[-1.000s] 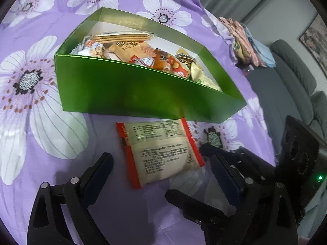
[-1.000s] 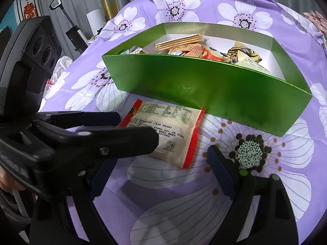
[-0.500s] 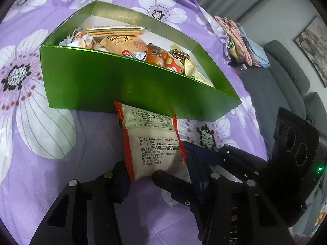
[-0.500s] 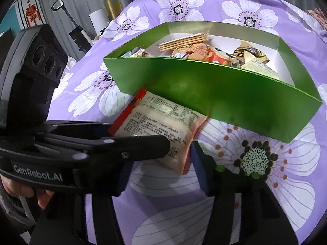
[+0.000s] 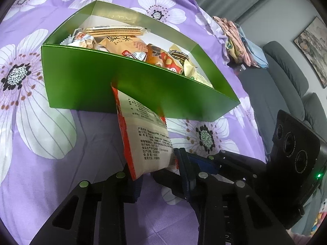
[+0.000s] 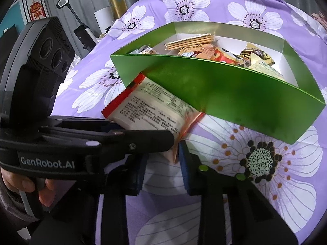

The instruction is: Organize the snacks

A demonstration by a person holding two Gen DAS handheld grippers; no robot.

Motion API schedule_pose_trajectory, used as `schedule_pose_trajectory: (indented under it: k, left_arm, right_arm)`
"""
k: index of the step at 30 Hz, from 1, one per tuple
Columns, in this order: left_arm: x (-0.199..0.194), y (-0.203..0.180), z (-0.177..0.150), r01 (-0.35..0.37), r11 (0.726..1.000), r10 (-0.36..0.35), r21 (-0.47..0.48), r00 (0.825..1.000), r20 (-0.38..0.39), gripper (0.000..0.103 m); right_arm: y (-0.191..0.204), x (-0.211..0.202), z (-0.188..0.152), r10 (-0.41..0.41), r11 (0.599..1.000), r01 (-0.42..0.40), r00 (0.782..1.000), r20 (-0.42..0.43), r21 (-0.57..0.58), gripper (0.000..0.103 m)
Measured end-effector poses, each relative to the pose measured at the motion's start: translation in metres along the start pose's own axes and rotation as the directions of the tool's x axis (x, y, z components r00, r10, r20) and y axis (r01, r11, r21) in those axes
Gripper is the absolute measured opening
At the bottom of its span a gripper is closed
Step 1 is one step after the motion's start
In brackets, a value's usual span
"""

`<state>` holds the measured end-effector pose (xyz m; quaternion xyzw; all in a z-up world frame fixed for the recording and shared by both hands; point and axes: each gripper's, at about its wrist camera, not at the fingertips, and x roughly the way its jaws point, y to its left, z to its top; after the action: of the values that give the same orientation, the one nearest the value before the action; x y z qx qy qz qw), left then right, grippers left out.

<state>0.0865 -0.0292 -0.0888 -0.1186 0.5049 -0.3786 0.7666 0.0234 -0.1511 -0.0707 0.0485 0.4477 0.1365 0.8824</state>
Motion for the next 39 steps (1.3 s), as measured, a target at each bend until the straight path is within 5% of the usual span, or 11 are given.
schedule_pose_trajectory:
  k: [13, 39]
  left_arm:
    - [-0.009, -0.003, 0.000, 0.019, 1.000, -0.019, 0.015, 0.999, 0.035, 0.025]
    - [-0.035, -0.008, 0.001, 0.021, 0.999, -0.024, 0.025, 0.992, 0.127, 0.021]
  right_arm:
    - [0.002, -0.007, 0.000, -0.031, 0.999, 0.032, 0.999, 0.030, -0.028, 0.012]
    - [0.017, -0.037, -0.001, -0.035, 0.996, 0.043, 0.992, 0.119, -0.072, 0.009]
